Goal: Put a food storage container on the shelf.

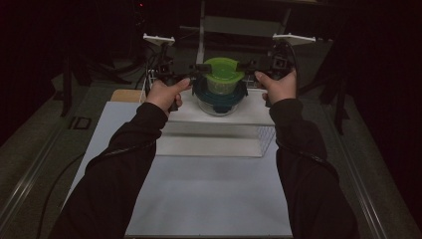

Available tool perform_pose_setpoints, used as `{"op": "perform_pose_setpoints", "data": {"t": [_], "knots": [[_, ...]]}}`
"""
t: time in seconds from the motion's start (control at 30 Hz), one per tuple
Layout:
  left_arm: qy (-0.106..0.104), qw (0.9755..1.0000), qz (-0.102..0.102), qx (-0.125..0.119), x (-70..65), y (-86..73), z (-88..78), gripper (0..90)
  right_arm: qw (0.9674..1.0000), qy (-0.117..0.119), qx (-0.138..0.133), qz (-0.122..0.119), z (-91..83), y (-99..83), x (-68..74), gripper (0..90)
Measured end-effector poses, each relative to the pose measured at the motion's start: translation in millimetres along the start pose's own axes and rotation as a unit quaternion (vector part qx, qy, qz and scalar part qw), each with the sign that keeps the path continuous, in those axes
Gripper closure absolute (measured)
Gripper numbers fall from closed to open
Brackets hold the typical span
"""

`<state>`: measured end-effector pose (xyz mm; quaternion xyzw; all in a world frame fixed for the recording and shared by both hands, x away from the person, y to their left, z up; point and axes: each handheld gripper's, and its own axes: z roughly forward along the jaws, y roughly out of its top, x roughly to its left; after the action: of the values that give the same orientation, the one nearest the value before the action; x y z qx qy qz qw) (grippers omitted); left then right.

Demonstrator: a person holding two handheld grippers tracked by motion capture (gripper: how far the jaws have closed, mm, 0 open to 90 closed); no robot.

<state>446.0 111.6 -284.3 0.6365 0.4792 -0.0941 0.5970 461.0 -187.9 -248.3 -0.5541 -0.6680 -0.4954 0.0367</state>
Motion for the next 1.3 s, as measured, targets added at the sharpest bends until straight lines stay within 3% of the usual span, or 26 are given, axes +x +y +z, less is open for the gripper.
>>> {"op": "perform_pose_setpoints", "data": {"t": [0.07,0.1,0.23,0.27,0.37,0.4,0.5,0.53,0.57,0.6,0.67,0.87,1.1,1.27,1.3], "knots": [[-0.002,1.0,-0.002,-0.001,1.3,0.0,-0.7,51.6,1.0,0.004,-0.001,0.001,-0.3,-0.2,-0.2,56.9],[-0.003,1.0,-0.003,-0.002,1.7,0.1,-1.0,46.3,1.0,0.005,-0.006,-0.002,-1.7,-0.1,-0.5,53.1],[0.001,0.9998,-0.009,-0.015,1.1,0.0,-5.7,43.5,0.9999,0.008,-0.011,-0.011,-5.0,0.1,1.4,45.4],[-0.002,0.9999,-0.005,-0.016,0.5,-0.5,-7.1,40.0,0.9997,0.01,-0.01,-0.019,-6.9,-0.8,3.0,39.8],[-0.011,0.9997,0.006,-0.02,-1.0,-2.0,-11.4,37.5,0.9996,0.011,-0.008,-0.023,-7.8,-1.5,3.9,39.1],[-0.028,0.9989,0.026,-0.026,-3.7,-4.6,-19.4,32.0,0.9993,0.015,-0.01,-0.033,-11.5,-4.6,5.3,33.3],[-0.027,0.9982,0.039,-0.036,-6.3,-6.0,-24.7,29.3,0.9989,0.015,-0.013,-0.042,-14.2,-6.3,5.0,28.6],[-0.03,0.9975,0.051,-0.039,-8.8,-9.2,-29.9,27.1,0.9984,0.028,-0.014,-0.048,-17.3,-8.7,4.5,25.1],[-0.03,0.9975,0.051,-0.039,-8.8,-9.2,-29.9,22.8,0.9984,0.028,-0.014,-0.048,-17.3,-8.7,4.5,25.1],[-0.029,0.9966,0.069,-0.035,-11.6,-15.4,-34.0,18.0,0.9977,0.025,-0.015,-0.06,-21.1,-13.2,6.8,24.8],[-0.032,0.9959,0.079,-0.03,-12.4,-21.6,-35.4,17.8,0.9974,0.026,-0.015,-0.066,-22.2,-15.1,7.4,24.0],[-0.047,0.9931,0.107,-0.013,-18.3,-40.5,-36.4,4.9,0.995,0.025,-0.018,-0.094,-32.6,-35.2,11.0,24.2],[-0.043,0.9885,0.144,-0.012,-28.6,-60.5,-42.0,4.2,0.9923,0.029,-0.016,-0.119,-43.0,-58.0,7.8,24.3],[-0.042,0.9865,0.158,-0.012,-31.8,-71.5,-44.9,4.2,0.991,0.032,-0.006,-0.13,-42.5,-76.1,3.4,24.6],[-0.04,0.9851,0.167,-0.011,-32.8,-77.3,-46.3,4.2,0.9906,0.035,-0.004,-0.132,-41.9,-79.8,2.7,24.6]]}}
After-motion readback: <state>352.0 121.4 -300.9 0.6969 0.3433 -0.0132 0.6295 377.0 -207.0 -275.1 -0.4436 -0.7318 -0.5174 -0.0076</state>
